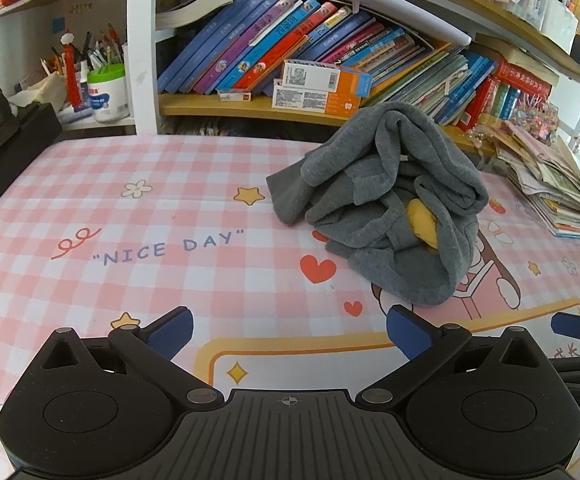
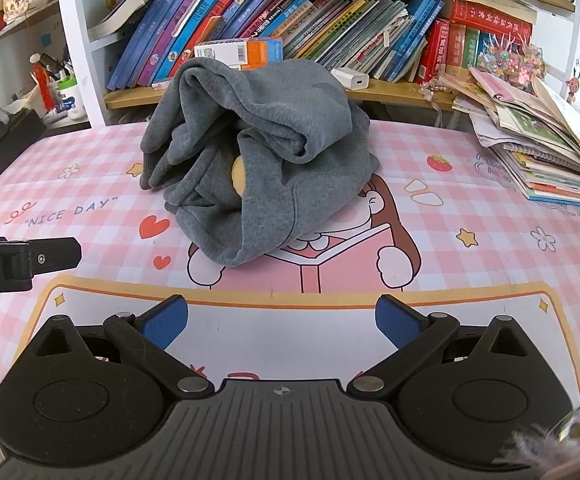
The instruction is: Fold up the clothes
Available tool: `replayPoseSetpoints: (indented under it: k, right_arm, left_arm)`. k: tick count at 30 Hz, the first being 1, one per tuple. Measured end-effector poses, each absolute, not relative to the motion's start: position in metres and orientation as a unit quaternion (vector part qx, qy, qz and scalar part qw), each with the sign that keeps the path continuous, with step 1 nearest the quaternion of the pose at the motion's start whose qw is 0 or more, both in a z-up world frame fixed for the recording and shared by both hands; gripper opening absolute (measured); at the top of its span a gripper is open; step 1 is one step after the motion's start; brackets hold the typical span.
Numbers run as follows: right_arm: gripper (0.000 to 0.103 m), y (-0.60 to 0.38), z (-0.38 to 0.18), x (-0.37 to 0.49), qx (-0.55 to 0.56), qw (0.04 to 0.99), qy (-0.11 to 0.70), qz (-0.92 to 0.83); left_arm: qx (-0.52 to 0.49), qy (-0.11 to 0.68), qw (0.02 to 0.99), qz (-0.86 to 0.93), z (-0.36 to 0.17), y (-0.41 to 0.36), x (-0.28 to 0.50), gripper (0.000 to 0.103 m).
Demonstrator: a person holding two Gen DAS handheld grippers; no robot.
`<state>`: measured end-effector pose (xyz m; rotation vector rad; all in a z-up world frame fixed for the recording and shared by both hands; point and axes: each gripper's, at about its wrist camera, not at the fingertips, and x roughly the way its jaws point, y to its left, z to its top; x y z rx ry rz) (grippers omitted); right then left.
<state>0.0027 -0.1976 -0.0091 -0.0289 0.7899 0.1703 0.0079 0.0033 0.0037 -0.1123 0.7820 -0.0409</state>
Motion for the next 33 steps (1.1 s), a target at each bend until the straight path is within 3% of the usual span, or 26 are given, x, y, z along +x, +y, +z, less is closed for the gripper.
replayPoseSetpoints:
  k: [33]
  right_arm:
    - [0.102, -0.1961, -0.0069, 0.0027, -0.019, 0.922, 0.377, 0.085]
  left_arm:
    - [-0.059, 0.379, 0.923, -0.024, 0.0057, 0.0069, 0.0064, 0.103]
